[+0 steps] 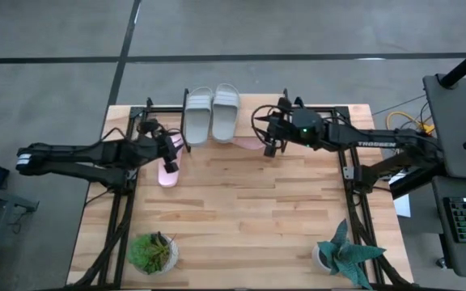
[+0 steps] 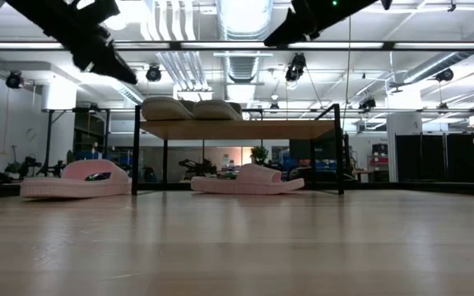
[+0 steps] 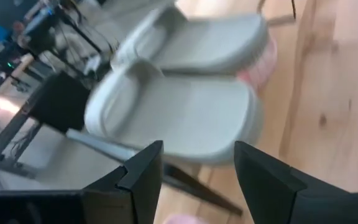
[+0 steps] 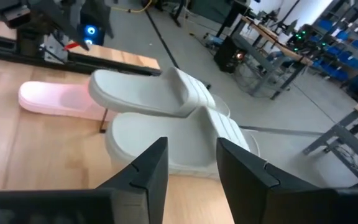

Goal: Pick and place slides into the shelf
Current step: Put the left light pink slipper on the shelf

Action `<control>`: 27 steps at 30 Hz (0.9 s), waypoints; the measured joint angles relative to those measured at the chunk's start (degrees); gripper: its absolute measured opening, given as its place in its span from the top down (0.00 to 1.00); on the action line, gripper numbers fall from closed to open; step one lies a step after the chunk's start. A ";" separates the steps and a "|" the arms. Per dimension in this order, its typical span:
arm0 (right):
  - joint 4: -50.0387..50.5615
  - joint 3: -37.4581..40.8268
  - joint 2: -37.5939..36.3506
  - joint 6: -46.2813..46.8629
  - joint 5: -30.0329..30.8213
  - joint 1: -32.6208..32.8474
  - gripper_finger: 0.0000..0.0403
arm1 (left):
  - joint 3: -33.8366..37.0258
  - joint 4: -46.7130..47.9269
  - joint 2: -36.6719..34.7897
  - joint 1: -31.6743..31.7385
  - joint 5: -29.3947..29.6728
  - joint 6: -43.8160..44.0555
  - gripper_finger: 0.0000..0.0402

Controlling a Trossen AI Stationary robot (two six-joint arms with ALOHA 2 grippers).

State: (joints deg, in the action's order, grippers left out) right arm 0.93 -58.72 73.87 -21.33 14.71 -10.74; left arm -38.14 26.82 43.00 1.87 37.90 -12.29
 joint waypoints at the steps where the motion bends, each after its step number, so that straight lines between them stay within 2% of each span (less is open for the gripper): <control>1: 0.12 0.38 -0.40 -0.14 0.29 0.00 0.69 | 0.01 1.29 0.43 0.00 -0.02 0.05 0.55; 7: -0.05 1.22 -1.47 -0.12 0.36 0.00 0.68 | 0.38 8.63 3.20 -0.07 -3.09 0.10 0.55; 10: 0.26 1.55 -1.44 -0.12 0.36 0.00 0.69 | 1.35 8.80 4.94 -0.05 -3.38 1.20 0.55; 17: 0.61 1.86 -1.44 -0.12 0.38 -0.02 0.70 | 1.85 12.04 10.00 -0.04 -3.40 10.10 0.55; 27: 1.31 1.90 -1.44 -0.12 0.38 -0.02 0.71 | 1.18 12.76 16.64 0.00 -3.25 13.57 0.55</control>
State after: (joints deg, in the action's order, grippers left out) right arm 2.24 -56.82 72.42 -21.45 15.09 -10.76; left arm -36.96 39.57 59.64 1.87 34.65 1.27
